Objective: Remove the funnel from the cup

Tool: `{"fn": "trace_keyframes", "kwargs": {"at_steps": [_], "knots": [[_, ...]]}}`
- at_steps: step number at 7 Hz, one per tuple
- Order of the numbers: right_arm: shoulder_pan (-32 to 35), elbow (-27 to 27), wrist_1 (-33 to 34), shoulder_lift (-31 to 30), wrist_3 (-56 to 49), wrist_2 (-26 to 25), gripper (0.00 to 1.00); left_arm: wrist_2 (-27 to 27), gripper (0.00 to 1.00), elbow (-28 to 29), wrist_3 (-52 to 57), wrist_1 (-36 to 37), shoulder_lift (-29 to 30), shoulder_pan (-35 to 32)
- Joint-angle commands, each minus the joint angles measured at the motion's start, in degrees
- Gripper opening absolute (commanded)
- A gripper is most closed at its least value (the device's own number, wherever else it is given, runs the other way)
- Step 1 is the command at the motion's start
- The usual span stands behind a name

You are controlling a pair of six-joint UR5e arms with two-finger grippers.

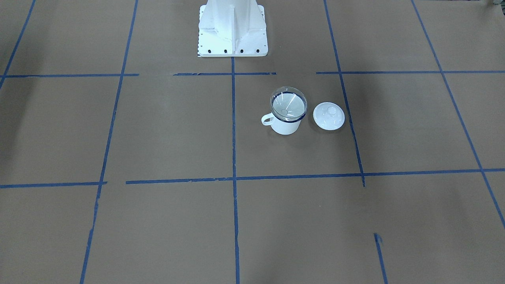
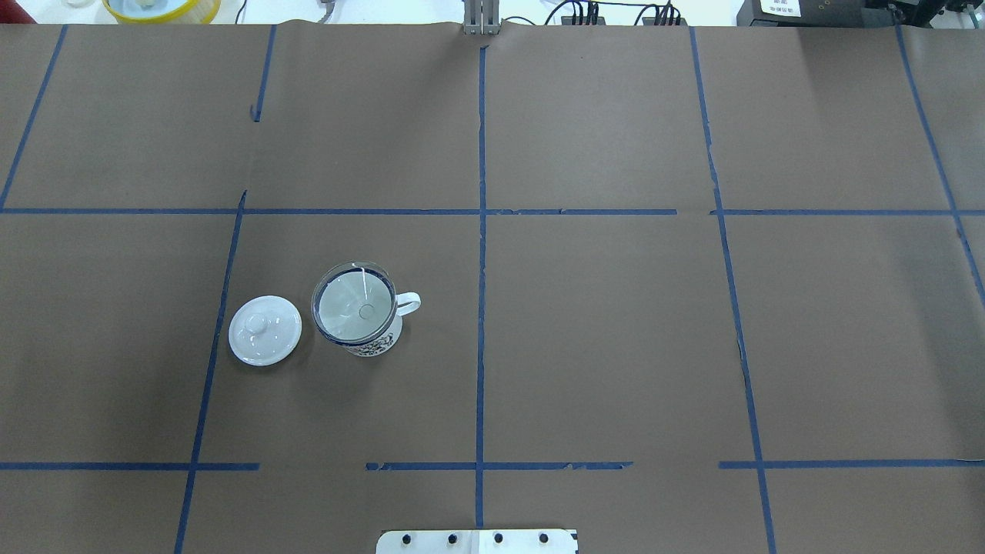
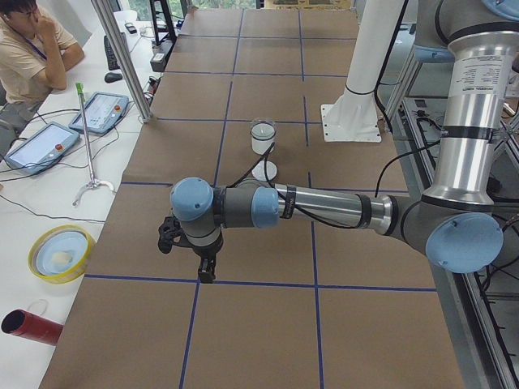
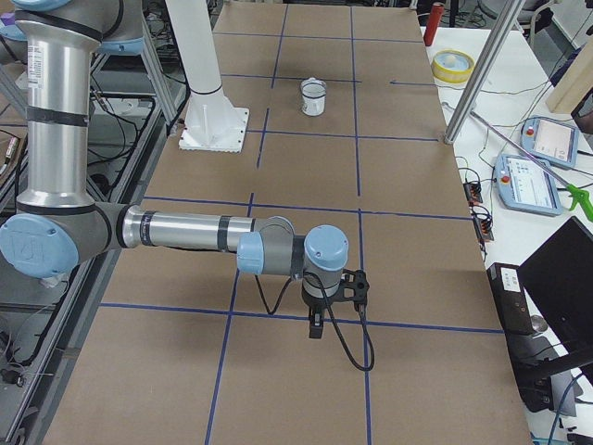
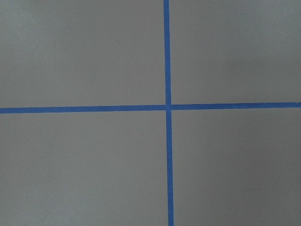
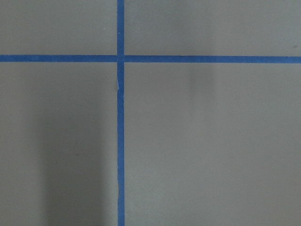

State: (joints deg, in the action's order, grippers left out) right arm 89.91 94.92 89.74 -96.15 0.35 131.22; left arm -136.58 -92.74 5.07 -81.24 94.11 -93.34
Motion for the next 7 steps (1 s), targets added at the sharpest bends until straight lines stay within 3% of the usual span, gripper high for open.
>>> {"fn": "trace_keyframes", "kwargs": {"at_steps": [1,3,6,7], "knots": [[0.0,0.0,0.0,0.0,0.0,0.0,1.00,0.0,1.00,0.8,-0.1,-0.2,0.4,0.1],[0.0,0.0,0.0,0.0,0.0,0.0,1.00,0.2,1.00,0.9,-0.2,-0.1,0.2,0.2],[0.0,0.0,0.0,0.0,0.0,0.0,1.00,0.7,1.00,3.5,-0.1,-16.1,-5.8,-0.2],[0.0,-0.1,0.0,0.0,0.0,0.0,1.00,0.5,1.00,2.1,-8.0,-18.1,-6.2,0.1]]}}
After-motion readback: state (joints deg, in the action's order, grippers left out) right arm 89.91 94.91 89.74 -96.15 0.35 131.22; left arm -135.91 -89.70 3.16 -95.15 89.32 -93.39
